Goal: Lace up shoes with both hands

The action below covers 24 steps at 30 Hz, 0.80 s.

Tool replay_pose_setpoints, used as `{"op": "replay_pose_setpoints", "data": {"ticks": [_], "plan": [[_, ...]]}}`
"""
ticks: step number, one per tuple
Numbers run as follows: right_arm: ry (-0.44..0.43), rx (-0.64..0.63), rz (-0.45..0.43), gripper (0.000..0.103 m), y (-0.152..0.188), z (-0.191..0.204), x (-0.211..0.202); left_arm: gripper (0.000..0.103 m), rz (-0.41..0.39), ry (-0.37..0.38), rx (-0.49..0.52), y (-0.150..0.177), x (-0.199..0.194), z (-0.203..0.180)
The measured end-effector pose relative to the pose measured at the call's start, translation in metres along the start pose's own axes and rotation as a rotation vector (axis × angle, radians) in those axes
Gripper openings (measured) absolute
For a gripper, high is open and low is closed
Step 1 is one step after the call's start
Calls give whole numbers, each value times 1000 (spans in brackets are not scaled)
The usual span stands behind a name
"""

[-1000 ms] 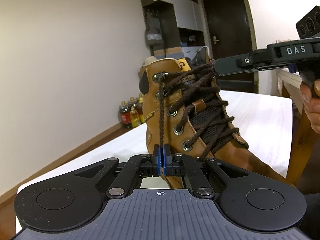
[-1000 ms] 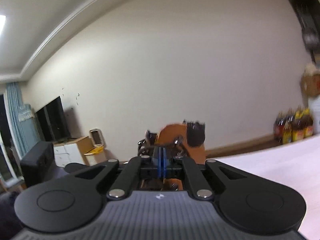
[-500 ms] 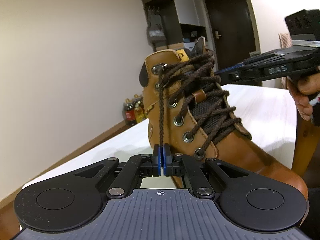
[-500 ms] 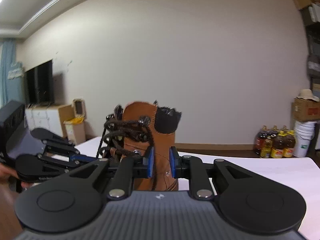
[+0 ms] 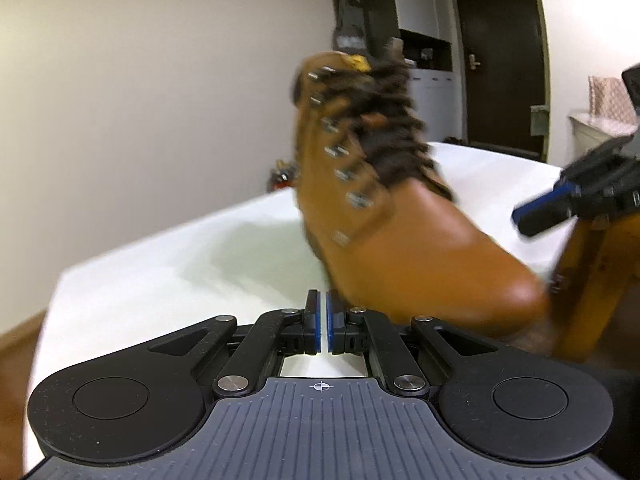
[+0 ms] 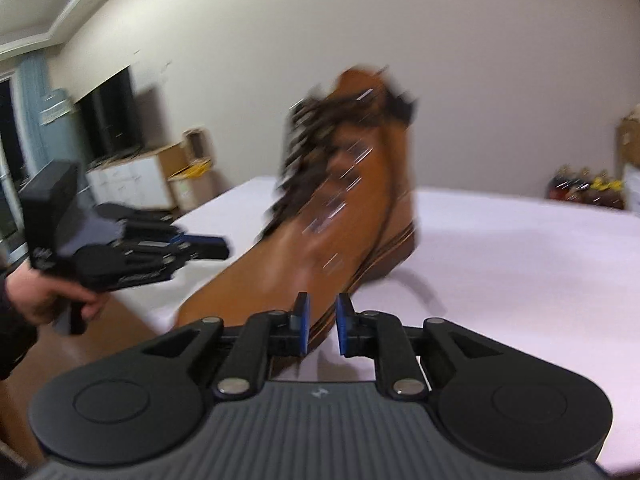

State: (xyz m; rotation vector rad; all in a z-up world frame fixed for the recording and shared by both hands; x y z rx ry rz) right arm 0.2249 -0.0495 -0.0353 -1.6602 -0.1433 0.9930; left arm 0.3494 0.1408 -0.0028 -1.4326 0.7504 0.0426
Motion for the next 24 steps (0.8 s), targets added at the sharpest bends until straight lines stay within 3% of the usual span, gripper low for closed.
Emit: {"op": "replay_pose_setpoints", "data": {"ticks": [6, 12, 15, 24], "plan": [[-62, -33, 23, 16, 22, 47, -1, 0, 5, -61, -8, 9, -1, -15], [1, -116, 18, 15, 17, 72, 13, 0, 4, -93, -7, 14, -3, -18], [60, -116, 8, 26, 15, 63, 13, 0, -11, -99, -17, 13, -5, -22], [165, -70, -13, 24, 13, 20, 7, 0, -34, -117, -28, 12, 1, -52]]}}
Point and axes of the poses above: each gripper's, at about its wrist camera, not at the fingertips, and x roughly the way its jaws point, z to its left, y to its underside, the point moved 8 cm from there along x, roughly the way its jaws point, and after that the axes turned 9 degrees about -x, right-handed, at the moved point
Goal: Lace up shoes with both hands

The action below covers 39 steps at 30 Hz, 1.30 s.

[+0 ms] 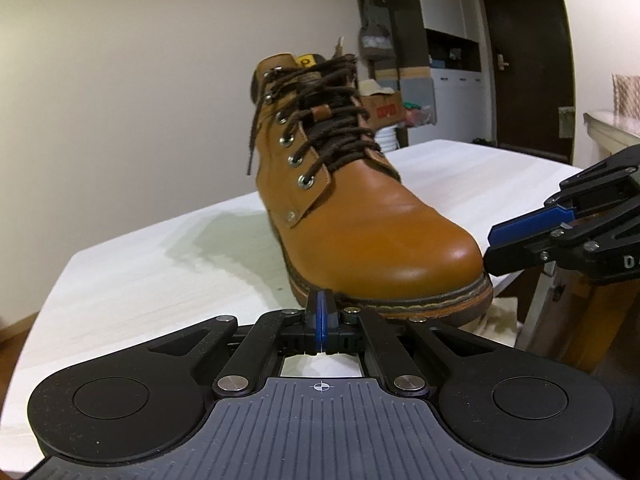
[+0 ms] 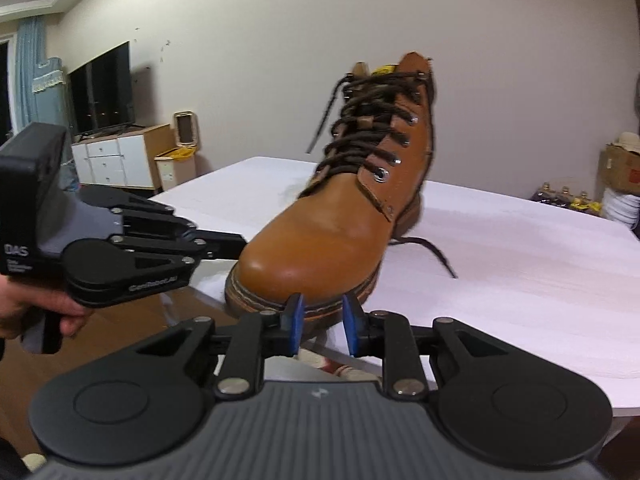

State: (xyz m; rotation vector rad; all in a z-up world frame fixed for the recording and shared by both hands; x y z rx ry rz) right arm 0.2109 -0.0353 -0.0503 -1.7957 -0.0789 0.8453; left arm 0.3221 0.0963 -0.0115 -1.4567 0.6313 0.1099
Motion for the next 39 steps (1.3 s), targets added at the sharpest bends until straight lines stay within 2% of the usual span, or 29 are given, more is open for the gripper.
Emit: {"op": "replay_pose_setpoints", "data": {"ticks": [3, 4, 5, 7, 10, 13, 17, 22, 24, 26, 28, 31, 33, 36, 38, 39], "plan": [[23, 40, 3, 24, 2, -12, -4, 0, 3, -2, -22, -2, -1, -4], [21, 47, -1, 24, 2, -12, -8, 6, 3, -7, -31, -3, -2, -5], [21, 61, -12, 25, 1, -13, -14, 8, -1, -20, -53, -4, -4, -3], [36, 90, -26, 26, -1, -17, -25, 8, -11, -63, -101, -6, -10, 5], [50, 133, -35, 34, -2, -27, -28, 11, -23, -120, -149, -7, -17, 14], [59, 201, -43, 34, -6, -46, -17, 12, -24, -167, -177, -10, -20, 20], [88, 251, -62, 34, -12, -68, 3, 12, 44, -186, -220, -9, -14, 28], [107, 250, 6, 34, -27, -80, 19, 12, 95, -207, -333, -18, -26, 36], [99, 261, 38, 34, -36, -82, 18, 11, 112, -187, -382, -20, -33, 37], [105, 259, 38, 34, -39, -82, 14, 11, 93, -141, -401, -18, -40, 34], [109, 252, 18, 34, -38, -82, 11, 11, 48, -152, -374, -11, -51, 28], [108, 238, -64, 34, -29, -78, -1, 11, -29, -183, -338, -3, -72, 17], [119, 211, -151, 34, -20, -70, -20, 12, -101, -205, -295, 0, -96, 1], [128, 203, -205, 34, -11, -54, -53, 12, -172, -268, -211, -8, -135, -29], [117, 219, -234, 34, -8, -40, -82, 14, -230, -281, -218, -18, -170, -48], [115, 207, -257, 34, -8, -34, -96, 20, -256, -265, -239, -23, -189, -57]]}}
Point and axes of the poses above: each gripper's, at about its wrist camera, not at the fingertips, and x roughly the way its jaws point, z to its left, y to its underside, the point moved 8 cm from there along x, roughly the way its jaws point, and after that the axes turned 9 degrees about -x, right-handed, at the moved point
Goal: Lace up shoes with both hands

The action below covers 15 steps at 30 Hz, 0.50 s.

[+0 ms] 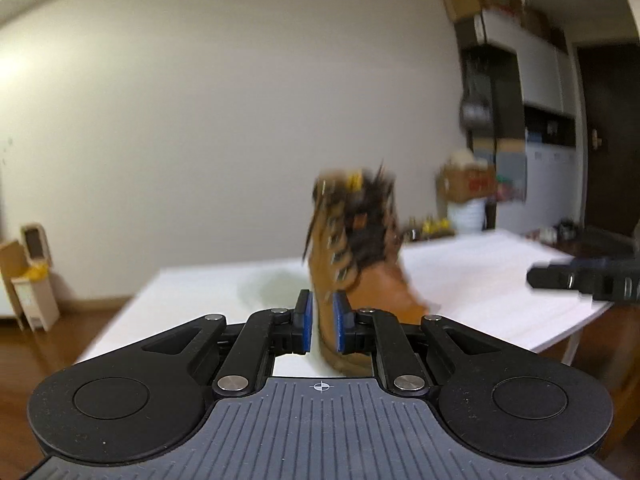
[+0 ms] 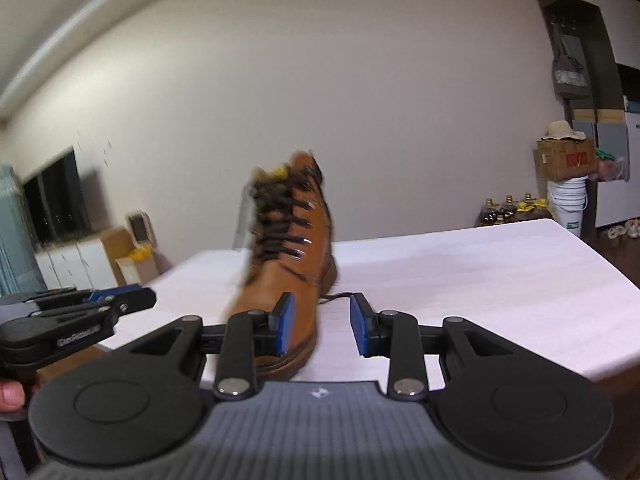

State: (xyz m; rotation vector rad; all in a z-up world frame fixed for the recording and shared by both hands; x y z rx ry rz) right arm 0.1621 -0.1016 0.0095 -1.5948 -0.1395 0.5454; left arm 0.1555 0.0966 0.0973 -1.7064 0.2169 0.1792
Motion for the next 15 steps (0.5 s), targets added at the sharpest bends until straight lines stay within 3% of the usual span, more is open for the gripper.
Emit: {"op": "replay_pose_setpoints", "data": {"ticks": [7, 15], "plan": [[-7, -18, -98, 34, -11, 19, -71, 23, 69, 108, -8, -4, -43, -24], [-26, -53, -71, 34, -7, 37, -84, 21, 162, 37, -32, 20, -42, -12]]}}
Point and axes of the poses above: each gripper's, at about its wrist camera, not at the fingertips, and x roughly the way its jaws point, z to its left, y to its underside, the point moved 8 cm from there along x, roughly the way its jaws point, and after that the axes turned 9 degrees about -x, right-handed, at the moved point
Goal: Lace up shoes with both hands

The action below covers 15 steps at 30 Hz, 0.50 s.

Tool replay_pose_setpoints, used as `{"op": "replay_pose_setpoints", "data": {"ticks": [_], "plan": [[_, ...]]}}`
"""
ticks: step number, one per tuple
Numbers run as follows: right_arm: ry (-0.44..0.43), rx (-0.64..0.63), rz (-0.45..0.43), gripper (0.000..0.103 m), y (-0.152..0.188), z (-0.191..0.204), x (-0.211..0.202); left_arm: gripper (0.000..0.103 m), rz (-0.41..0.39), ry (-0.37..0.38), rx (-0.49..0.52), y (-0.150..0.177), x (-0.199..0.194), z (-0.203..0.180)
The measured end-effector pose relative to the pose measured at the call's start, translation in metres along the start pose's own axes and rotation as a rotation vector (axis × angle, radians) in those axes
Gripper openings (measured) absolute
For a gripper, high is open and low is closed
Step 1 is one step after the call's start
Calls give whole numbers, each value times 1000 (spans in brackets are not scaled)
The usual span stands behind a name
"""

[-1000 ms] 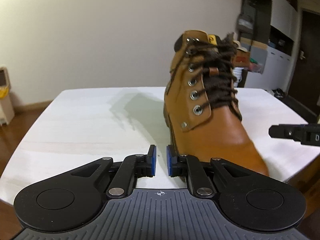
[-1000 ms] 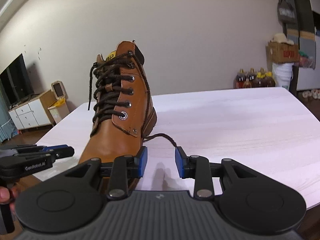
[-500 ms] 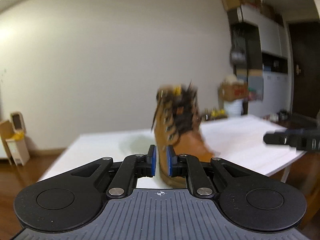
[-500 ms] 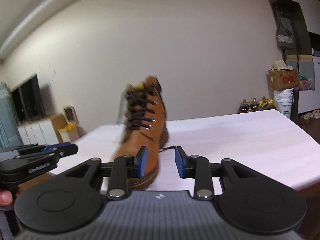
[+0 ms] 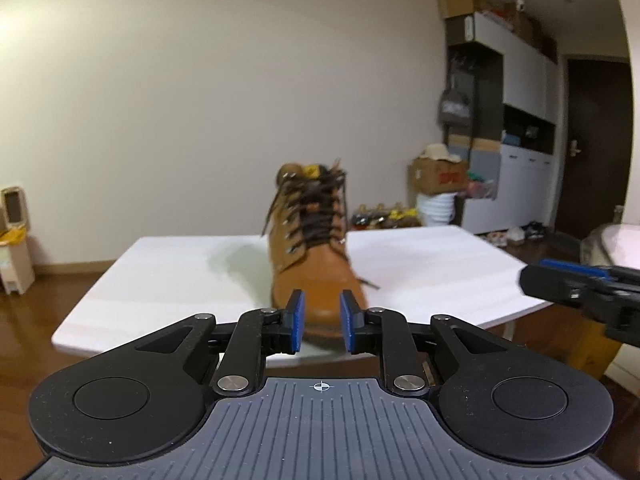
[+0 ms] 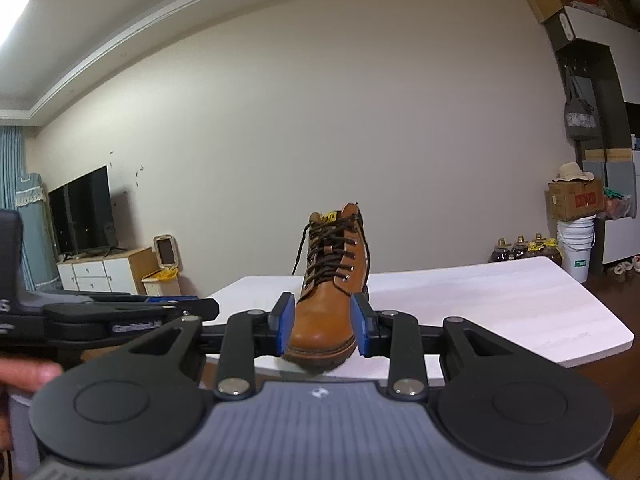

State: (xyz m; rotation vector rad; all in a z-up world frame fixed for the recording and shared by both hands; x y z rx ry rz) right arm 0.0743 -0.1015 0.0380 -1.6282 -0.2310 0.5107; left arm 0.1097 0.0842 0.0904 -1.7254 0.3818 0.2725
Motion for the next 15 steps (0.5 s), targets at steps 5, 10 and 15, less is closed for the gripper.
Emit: {"op": "replay_pose_setpoints", "data": {"ticks": [5, 10, 15], "plan": [[-17, -23, 28, 34, 3, 9, 11, 21, 42, -14, -40, 7, 16, 10], [-10, -32, 24, 34, 2, 14, 20, 12, 82, 13, -43, 12, 26, 11], [9, -44, 16, 34, 5, 14, 18, 19, 72, 32, -87, 9, 31, 10]]}}
Point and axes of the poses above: each gripper's, at about its wrist camera, not at the fingertips, and x roughly the way its jaws point, z to its left, y to its underside, the point moved 8 cm from there along x, roughly the way its jaws point, and after that the axes turned 9 degrees about -x, right-handed, at the moved point
